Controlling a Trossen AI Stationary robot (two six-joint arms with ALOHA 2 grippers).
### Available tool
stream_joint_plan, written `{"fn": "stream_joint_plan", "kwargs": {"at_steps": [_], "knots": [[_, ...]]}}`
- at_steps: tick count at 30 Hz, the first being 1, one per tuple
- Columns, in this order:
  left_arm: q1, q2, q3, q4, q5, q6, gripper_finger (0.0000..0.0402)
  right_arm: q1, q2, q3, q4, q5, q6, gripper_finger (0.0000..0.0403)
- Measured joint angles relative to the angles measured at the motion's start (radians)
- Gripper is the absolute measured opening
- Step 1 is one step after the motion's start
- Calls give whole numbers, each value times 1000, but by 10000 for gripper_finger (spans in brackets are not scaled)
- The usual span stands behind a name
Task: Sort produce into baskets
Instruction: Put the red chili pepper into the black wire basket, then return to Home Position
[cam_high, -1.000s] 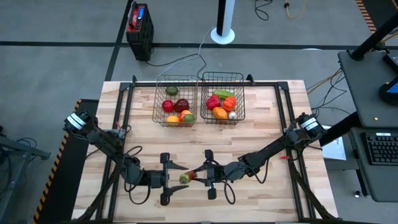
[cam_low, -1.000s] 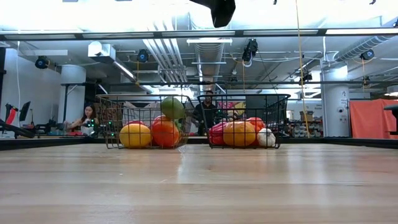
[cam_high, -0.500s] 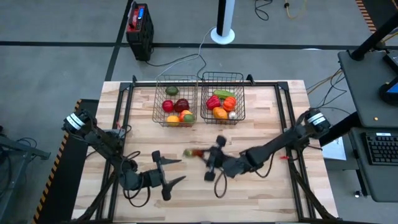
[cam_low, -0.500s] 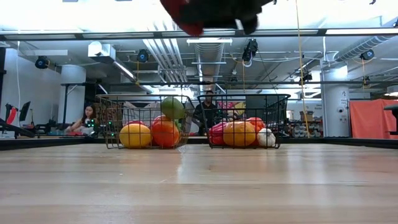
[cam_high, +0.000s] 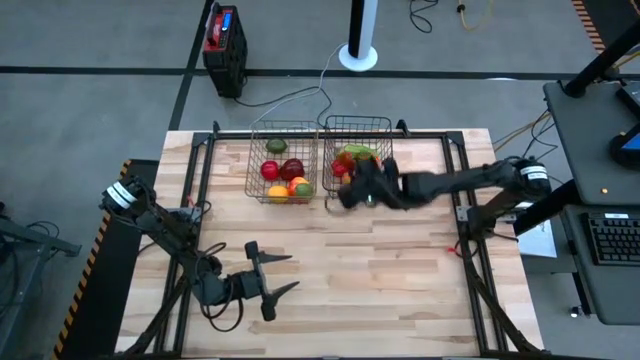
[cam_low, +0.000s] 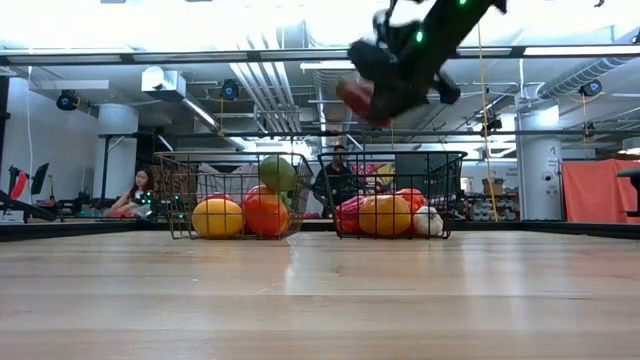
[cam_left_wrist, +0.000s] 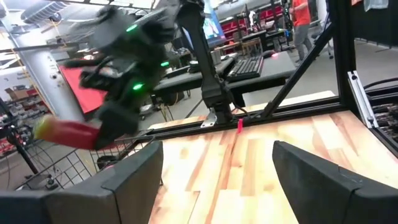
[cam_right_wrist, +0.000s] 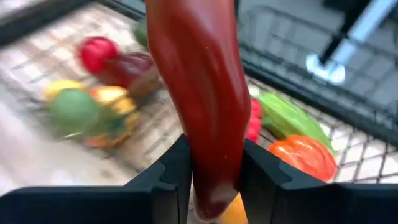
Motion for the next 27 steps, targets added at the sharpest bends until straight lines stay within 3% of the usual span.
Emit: {"fn": "stream_joint_plan", "kwargs": {"at_steps": [11,14,27], "knots": [[3,0,0,0,0,0,284,-320,-2,0,-26,-258,-49,107],[3,0,0,-3,0,6,284,-341,3,0,-27,-307,-55,113],[3,1,0,-3,0,7,284,-335,4,0,-26,-300,-56,170]]}}
